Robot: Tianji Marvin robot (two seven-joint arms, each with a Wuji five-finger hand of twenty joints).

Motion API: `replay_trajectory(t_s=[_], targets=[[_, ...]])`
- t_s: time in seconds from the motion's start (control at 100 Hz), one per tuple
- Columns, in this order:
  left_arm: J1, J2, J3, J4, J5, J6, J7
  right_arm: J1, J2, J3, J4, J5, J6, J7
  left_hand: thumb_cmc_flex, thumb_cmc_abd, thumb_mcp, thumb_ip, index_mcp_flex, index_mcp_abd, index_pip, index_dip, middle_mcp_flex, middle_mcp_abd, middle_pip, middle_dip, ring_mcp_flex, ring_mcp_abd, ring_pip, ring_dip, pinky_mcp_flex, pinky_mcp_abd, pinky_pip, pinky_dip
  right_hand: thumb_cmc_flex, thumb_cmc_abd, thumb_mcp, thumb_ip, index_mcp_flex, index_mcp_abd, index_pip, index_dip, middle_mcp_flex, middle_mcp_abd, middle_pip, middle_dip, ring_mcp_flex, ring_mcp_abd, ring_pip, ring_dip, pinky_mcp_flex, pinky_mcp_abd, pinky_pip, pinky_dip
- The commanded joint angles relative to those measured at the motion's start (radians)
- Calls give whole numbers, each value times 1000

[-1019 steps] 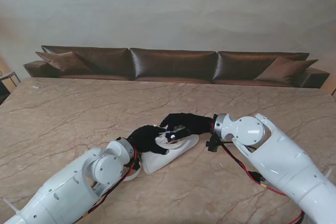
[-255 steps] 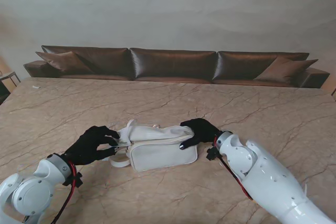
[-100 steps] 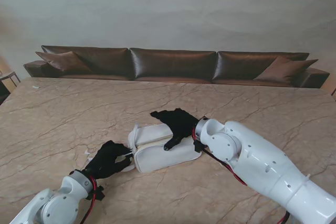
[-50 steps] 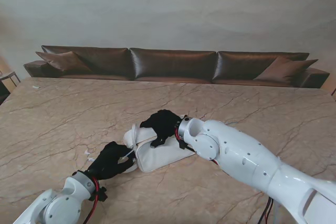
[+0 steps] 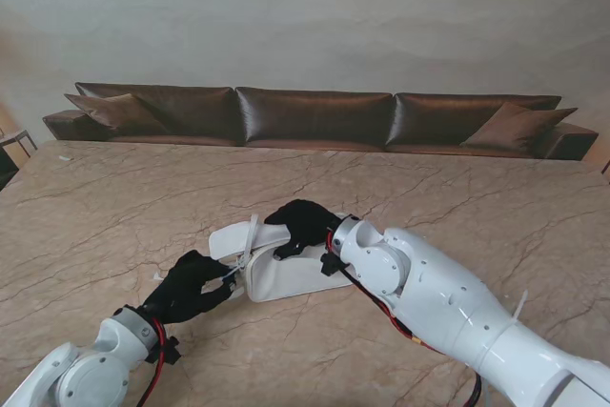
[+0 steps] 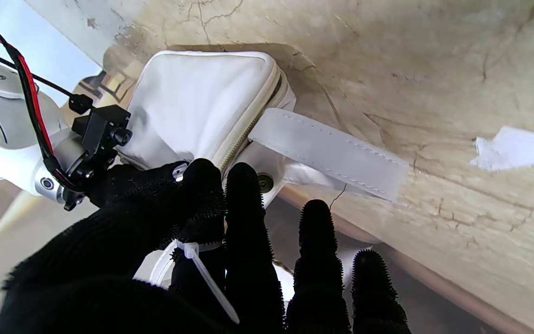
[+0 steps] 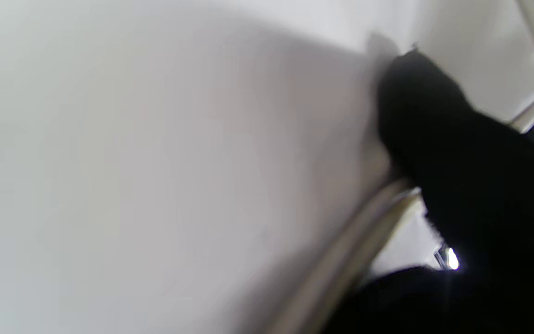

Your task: Pack the cosmetics bag

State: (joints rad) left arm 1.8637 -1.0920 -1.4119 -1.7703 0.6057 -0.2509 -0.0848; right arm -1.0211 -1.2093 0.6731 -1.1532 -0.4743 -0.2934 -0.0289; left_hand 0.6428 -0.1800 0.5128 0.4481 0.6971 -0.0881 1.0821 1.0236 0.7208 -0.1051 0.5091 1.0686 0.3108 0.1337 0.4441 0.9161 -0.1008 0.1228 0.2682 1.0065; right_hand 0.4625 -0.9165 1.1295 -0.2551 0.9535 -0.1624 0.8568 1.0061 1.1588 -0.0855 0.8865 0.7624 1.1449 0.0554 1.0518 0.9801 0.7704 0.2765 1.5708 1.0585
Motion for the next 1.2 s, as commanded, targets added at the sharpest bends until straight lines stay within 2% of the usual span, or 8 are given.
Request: replay_trajectory(t_s=[0.0, 0.16, 0.34, 0.51, 0.72, 0.88, 1.04, 1.19], targets=[[31, 15, -17, 6, 15, -3, 5, -15, 11, 32, 7, 49, 17, -23, 31, 45, 82, 60, 74, -108, 59, 26, 11, -43, -19, 6, -23, -13, -11, 0, -5, -26, -27, -14, 412, 404, 281, 208, 227, -323, 260, 106, 131, -30, 191, 68, 155, 41, 246, 96, 27, 37, 72, 29], [51, 20, -52, -2, 41, -7, -17, -58, 4, 100, -11, 126, 30, -32, 25, 53, 81, 61, 69, -115, 53, 28, 1, -43, -28, 9, -30, -18, -20, -3, -4, -27, -33, -31, 434, 408, 281, 207, 257, -322, 263, 110, 141, -15, 198, 76, 152, 58, 260, 112, 24, 50, 74, 45], [58, 19, -71, -1, 77, 16, -7, -88, -2, 152, -9, 245, 14, -3, 15, 64, 78, 66, 57, -124, 50, 33, -6, -43, -30, 9, -27, -18, -20, -2, -1, -26, -36, -47, 437, 405, 288, 203, 273, -318, 269, 118, 142, -2, 209, 89, 144, 71, 272, 132, 17, 63, 65, 57], [54, 18, -58, 13, 52, 29, -9, -126, -13, 206, -26, 361, 29, 9, 19, 62, 78, 66, 52, -119, 45, 31, -14, -36, -31, 10, -33, -18, -21, 0, -3, -28, -31, -50, 437, 404, 291, 202, 272, -303, 269, 122, 139, 12, 213, 95, 137, 86, 279, 145, 5, 72, 61, 72], [19, 22, 18, 63, 15, 11, -24, -150, -37, 241, -38, 428, 57, -46, 20, 61, 78, 67, 52, -114, 43, 31, -12, -34, -30, 9, -23, -15, -17, 2, -5, -24, -21, -46, 438, 402, 294, 202, 272, -296, 268, 122, 141, 16, 215, 99, 139, 91, 283, 151, 6, 78, 61, 89], [-42, 31, 105, 109, -23, 9, -67, -155, -57, 250, -42, 493, 60, -78, 16, 75, 74, 68, 38, -117, 40, 30, -30, -35, -43, -6, -31, -19, -25, -1, -7, -26, -18, -44, 437, 400, 295, 202, 271, -293, 267, 122, 141, 20, 215, 100, 138, 93, 284, 154, 3, 80, 58, 98], [-107, 27, 194, 151, -58, 7, -51, -159, -75, 247, -47, 563, 48, -95, 21, 76, 71, 67, 35, -105, 42, 26, -41, -27, -45, -17, -36, -18, -32, -4, -5, -24, -25, -54, 437, 401, 295, 202, 270, -290, 267, 122, 140, 21, 214, 100, 136, 95, 283, 155, 0, 81, 57, 103], [-135, 24, 231, 164, -55, 5, -31, -154, -73, 244, -37, 547, 39, -96, 7, 96, 50, 87, -6, -116, 20, -16, -76, -26, -48, -85, -28, -29, -51, -35, -10, -18, -7, -37, 436, 402, 293, 202, 269, -288, 266, 120, 139, 17, 211, 99, 134, 94, 281, 155, -5, 80, 57, 110]])
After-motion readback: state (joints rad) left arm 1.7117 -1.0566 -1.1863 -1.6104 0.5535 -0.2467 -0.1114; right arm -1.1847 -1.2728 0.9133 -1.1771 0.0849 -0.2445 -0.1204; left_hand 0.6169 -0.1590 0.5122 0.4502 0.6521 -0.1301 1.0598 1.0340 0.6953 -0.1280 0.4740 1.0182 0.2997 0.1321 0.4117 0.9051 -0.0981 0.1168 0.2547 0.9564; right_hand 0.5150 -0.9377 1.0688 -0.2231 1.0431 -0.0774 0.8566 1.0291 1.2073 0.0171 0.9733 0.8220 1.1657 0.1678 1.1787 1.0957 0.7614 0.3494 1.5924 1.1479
